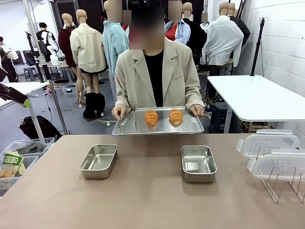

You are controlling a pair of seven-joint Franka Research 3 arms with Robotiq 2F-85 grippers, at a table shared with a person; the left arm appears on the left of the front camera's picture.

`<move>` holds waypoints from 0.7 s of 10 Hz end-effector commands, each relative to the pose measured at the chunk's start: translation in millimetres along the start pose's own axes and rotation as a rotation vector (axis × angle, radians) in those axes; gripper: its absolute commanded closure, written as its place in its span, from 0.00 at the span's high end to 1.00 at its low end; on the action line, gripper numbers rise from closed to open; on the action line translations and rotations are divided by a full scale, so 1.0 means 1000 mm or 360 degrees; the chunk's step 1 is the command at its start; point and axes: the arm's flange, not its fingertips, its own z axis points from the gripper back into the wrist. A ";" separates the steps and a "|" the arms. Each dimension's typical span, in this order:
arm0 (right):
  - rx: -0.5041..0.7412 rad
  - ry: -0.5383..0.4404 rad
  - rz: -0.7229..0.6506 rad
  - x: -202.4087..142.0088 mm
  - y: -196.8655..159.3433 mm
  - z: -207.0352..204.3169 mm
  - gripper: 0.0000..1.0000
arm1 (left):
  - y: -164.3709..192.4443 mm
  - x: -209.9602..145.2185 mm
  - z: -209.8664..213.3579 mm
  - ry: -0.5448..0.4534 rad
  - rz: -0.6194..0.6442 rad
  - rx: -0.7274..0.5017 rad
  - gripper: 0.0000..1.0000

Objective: Place the bread in airtight containers.
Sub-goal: Lift both Airtight Container.

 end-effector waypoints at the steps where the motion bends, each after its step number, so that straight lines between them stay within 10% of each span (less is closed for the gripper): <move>1: -0.0007 0.0017 0.0024 -0.001 -0.001 0.001 1.00 | 0.002 0.000 -0.001 0.0001 -0.0019 -0.0002 1.00; 7: 0.0114 -0.0083 0.0000 0.023 0.024 0.007 1.00 | -0.013 0.007 -0.010 -0.0012 -0.0041 -0.0018 1.00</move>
